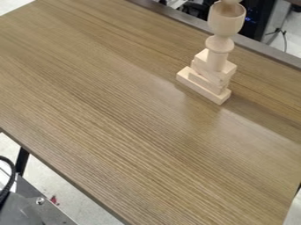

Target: Put the ball on the cup

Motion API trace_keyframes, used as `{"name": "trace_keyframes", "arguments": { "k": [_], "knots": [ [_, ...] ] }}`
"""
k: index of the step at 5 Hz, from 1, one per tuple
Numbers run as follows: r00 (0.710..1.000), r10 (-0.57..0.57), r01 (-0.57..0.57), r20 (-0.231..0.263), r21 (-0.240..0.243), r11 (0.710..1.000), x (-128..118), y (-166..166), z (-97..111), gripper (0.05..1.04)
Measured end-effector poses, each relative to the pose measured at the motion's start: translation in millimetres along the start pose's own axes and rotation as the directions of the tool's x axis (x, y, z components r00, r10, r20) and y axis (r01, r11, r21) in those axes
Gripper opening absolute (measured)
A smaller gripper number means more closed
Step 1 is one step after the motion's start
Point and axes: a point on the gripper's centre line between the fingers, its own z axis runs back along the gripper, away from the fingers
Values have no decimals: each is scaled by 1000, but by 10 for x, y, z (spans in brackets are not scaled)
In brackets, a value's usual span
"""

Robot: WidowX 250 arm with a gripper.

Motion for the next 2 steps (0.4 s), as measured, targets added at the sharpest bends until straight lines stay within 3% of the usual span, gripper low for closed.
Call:
{"name": "trace_keyframes", "arguments": {
  "k": [1, 2],
  "knots": [
    [1000, 6, -6, 9, 3, 1000, 4, -5, -32, 852],
    [1000, 17, -17, 21, 5, 1000, 4, 5, -49, 1007]
  ]
}}
